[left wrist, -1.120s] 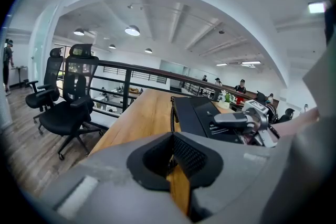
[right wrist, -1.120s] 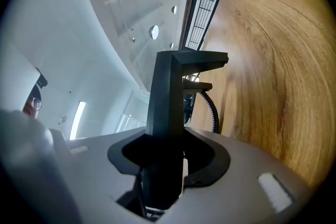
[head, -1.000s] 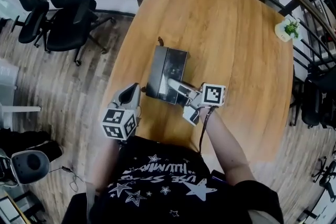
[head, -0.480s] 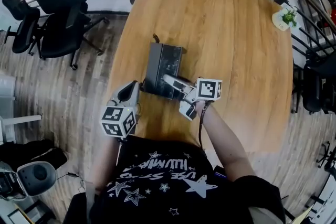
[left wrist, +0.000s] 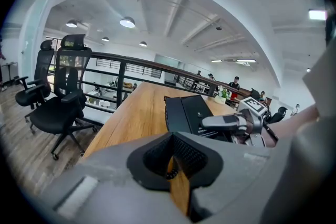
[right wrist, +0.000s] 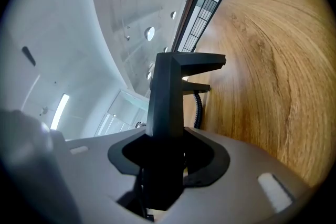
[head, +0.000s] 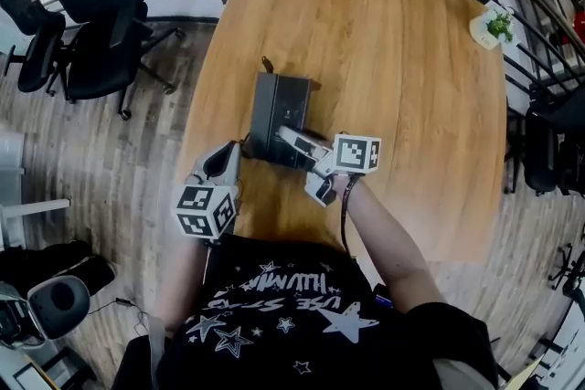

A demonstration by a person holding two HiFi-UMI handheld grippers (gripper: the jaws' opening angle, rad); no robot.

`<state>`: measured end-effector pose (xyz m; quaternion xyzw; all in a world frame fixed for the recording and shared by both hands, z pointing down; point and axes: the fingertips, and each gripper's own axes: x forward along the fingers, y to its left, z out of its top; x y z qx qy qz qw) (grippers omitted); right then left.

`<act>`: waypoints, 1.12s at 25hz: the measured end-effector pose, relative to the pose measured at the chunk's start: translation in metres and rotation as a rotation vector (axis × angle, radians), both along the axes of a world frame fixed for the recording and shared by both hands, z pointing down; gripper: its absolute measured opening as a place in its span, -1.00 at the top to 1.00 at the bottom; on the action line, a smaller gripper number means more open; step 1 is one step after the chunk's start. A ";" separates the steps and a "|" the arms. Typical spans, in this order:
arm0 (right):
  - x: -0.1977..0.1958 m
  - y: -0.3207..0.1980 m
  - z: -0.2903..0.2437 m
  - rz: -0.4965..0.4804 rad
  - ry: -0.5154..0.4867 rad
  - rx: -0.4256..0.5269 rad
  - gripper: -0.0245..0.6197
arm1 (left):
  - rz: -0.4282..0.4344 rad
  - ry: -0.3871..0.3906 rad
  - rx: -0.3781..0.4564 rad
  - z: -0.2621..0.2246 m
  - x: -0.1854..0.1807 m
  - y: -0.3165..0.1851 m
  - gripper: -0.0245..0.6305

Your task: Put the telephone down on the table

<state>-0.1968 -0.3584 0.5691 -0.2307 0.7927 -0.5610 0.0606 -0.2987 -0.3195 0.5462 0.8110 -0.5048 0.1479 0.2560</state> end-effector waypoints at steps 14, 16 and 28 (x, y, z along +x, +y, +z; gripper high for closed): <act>0.012 -0.001 0.013 0.045 0.241 0.021 0.41 | -0.009 -0.021 -0.013 0.005 0.011 0.009 0.92; 0.014 -0.002 0.013 0.050 0.252 0.024 0.40 | -0.013 -0.023 -0.010 0.005 0.014 0.009 0.92; 0.039 0.003 0.034 0.096 0.406 -0.049 0.18 | -0.037 -0.044 -0.012 0.007 0.015 0.019 0.92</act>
